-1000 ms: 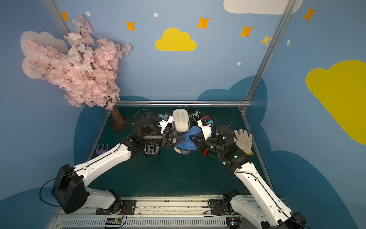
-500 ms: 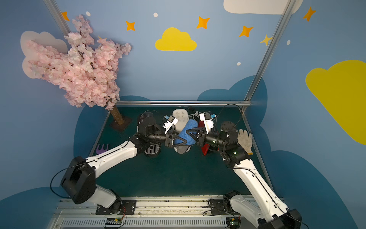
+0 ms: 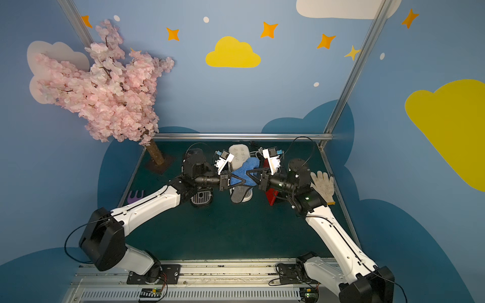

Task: Wipe the surface of a coffee machine
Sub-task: Adjust the cleaning item, then wipe the dirt from the surface of the coffee machine.

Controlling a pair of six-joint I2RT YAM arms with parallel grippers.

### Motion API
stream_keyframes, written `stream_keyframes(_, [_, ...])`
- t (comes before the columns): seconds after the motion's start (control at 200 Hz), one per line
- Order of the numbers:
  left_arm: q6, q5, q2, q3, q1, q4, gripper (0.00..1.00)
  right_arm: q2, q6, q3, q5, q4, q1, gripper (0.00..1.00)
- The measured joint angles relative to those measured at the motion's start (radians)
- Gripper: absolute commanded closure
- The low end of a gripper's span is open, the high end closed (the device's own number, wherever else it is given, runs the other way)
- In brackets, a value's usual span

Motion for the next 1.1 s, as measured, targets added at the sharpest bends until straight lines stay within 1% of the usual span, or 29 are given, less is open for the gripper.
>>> stream_keyframes(0.065, [0.034,-0.06,-0.024,0.016,0.005,-0.078,0.97,0.002,-0.018,0.0,0.039,-0.034,0.002,0.75])
stream_keyframes(0.18, [0.091,-0.196,-0.073,0.058,0.037,-0.214,0.97,0.003,-0.041,0.0,0.109,-0.089,0.0,0.66])
stream_keyframes(0.285, [0.122,-0.354,-0.106,0.116,0.061,-0.331,0.97,0.008,-0.063,0.0,0.15,-0.127,-0.002,0.65])
stream_keyframes(0.415, [0.115,-0.526,-0.104,0.192,0.092,-0.422,0.97,0.018,-0.087,0.0,0.169,-0.153,-0.002,0.64])
stream_keyframes(0.511, [0.091,-0.628,-0.047,0.279,0.105,-0.5,0.97,0.021,-0.098,0.0,0.174,-0.164,-0.003,0.64])
stream_keyframes(0.596, [0.069,-0.71,0.048,0.387,0.109,-0.571,0.97,0.021,-0.107,0.0,0.175,-0.175,-0.003,0.64])
stream_keyframes(0.696, [0.052,-0.754,0.159,0.499,0.108,-0.646,0.97,0.021,-0.112,0.0,0.175,-0.184,-0.003,0.64])
stream_keyframes(0.796, [0.039,-0.759,0.24,0.562,0.105,-0.698,0.97,0.019,-0.117,-0.003,0.183,-0.193,-0.003,0.64])
stream_keyframes(0.936, [0.012,-0.8,0.31,0.615,0.085,-0.783,0.97,0.001,-0.126,-0.02,0.207,-0.201,-0.003,0.64])
stream_keyframes(1.101, [-0.039,-0.827,0.353,0.63,0.068,-0.837,0.97,-0.011,-0.131,-0.032,0.224,-0.205,-0.003,0.64])
